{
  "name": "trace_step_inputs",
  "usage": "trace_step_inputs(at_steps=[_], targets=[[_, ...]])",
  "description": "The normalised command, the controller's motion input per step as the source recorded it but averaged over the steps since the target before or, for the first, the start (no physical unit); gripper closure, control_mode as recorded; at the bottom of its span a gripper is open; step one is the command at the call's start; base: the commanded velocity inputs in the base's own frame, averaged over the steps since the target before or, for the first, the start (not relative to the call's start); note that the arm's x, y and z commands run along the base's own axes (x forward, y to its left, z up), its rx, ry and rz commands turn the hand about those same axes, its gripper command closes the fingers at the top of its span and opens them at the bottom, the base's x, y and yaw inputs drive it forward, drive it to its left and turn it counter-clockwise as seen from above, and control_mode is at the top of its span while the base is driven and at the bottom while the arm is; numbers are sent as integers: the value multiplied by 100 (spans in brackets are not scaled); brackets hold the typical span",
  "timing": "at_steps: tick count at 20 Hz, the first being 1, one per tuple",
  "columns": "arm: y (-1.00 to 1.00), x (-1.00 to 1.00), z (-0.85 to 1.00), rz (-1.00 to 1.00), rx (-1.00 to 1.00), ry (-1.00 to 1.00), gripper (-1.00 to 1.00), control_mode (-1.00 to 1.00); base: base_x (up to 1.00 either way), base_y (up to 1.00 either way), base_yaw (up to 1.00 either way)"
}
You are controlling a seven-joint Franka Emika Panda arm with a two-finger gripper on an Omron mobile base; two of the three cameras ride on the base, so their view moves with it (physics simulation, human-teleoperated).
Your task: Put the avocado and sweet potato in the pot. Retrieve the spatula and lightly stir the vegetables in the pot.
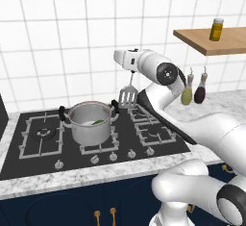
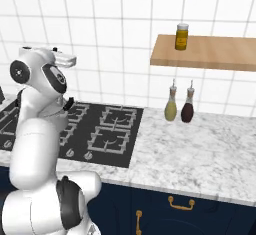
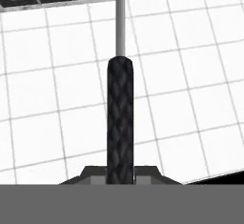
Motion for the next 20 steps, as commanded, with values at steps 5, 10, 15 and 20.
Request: trace_step_inputs(at_steps=[5, 10, 15, 20], targets=[[100, 47, 0, 0, -12, 0, 100, -100, 0, 0, 0], [66, 35, -46, -1, -2, 0, 100, -100, 0, 0, 0], [28, 22, -81, 0, 0, 0, 100, -100, 0, 0, 0], [7, 55, -29, 0, 6, 2, 100, -100, 0, 0, 0]])
